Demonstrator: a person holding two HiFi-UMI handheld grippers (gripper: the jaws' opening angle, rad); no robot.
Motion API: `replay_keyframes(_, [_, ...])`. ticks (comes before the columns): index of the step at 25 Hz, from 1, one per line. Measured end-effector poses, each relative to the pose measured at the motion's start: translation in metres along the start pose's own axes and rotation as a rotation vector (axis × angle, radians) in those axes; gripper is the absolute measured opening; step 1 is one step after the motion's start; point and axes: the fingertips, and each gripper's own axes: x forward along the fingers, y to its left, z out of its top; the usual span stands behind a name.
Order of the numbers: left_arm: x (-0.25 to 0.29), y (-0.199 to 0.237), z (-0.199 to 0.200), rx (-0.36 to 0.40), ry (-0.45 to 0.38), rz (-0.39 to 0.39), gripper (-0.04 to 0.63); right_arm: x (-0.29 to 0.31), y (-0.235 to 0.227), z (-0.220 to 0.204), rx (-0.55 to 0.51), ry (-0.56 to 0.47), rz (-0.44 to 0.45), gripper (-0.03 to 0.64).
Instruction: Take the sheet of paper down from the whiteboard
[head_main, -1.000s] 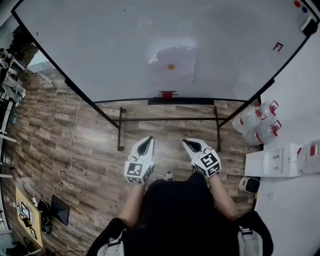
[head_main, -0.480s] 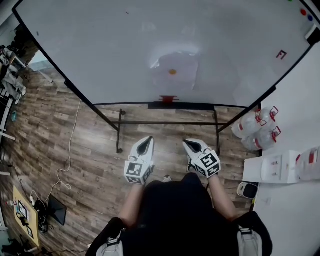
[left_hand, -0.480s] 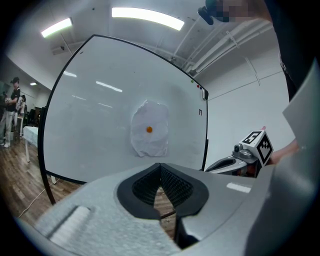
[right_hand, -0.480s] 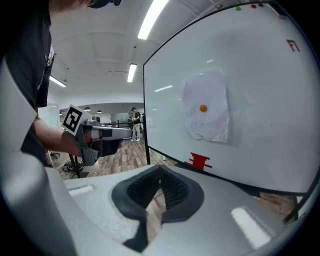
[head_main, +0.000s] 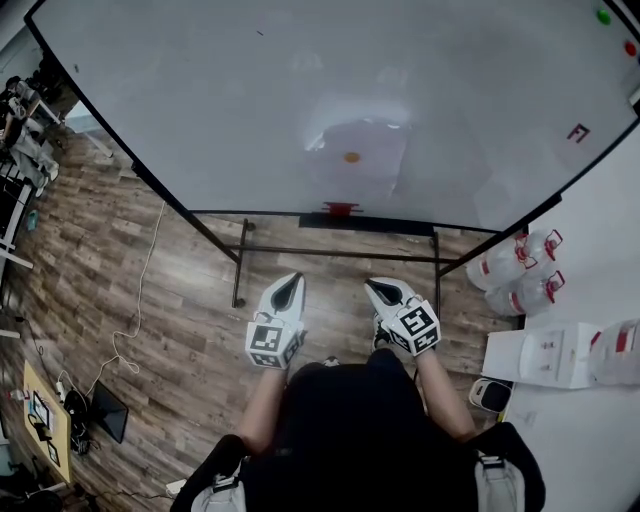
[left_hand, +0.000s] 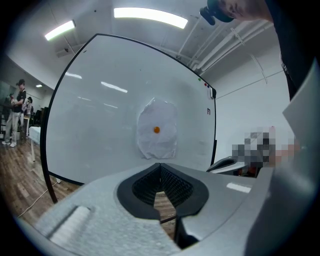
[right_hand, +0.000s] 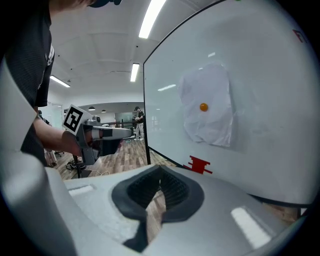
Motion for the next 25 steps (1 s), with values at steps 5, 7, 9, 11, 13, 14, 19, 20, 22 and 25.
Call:
replay_keyframes(5, [0.02, -0.003, 0.008, 0.009, -0.004, 0.01, 0.011, 0.005, -0.024, 0.005, -0.001, -0.003, 0.013, 0.003])
replay_keyframes(7, [0.028, -0.004, 0.009, 0.009, -0.001, 0.017, 0.011, 0.008, -0.034, 0.008, -0.001, -0.007, 0.019, 0.003])
replay_keyframes(9, [0.035, -0.004, 0.01, 0.009, 0.003, 0.028, 0.011, 0.011, -0.044, 0.011, -0.001, -0.011, 0.027, 0.003])
replay_keyframes(11, [0.042, -0.003, 0.011, 0.009, 0.007, 0.04, 0.011, 0.013, -0.051, 0.013, -0.001, -0.014, 0.037, 0.003])
replay_keyframes(13, [0.049, -0.003, 0.012, 0.008, 0.009, 0.051, 0.011, 0.014, -0.06, 0.014, 0.0, -0.016, 0.046, 0.003])
replay_keyframes(14, [0.053, -0.004, 0.013, 0.009, 0.008, 0.055, 0.011, 0.015, -0.064, 0.014, 0.0, -0.017, 0.049, 0.003])
replay_keyframes(19, [0.075, -0.01, 0.019, 0.018, 0.006, 0.071, 0.011, 0.015, -0.088, 0.014, -0.002, -0.015, 0.069, 0.003])
replay_keyframes(20, [0.08, -0.012, 0.021, 0.019, 0.006, 0.074, 0.011, 0.015, -0.093, 0.014, -0.003, -0.014, 0.073, 0.003])
replay_keyframes(22, [0.09, -0.015, 0.024, 0.02, 0.004, 0.082, 0.011, 0.014, -0.105, 0.017, -0.006, -0.016, 0.079, 0.003])
replay_keyframes(25, [0.106, -0.017, 0.028, 0.021, 0.003, 0.094, 0.011, 0.016, -0.123, 0.025, -0.012, -0.029, 0.086, 0.003])
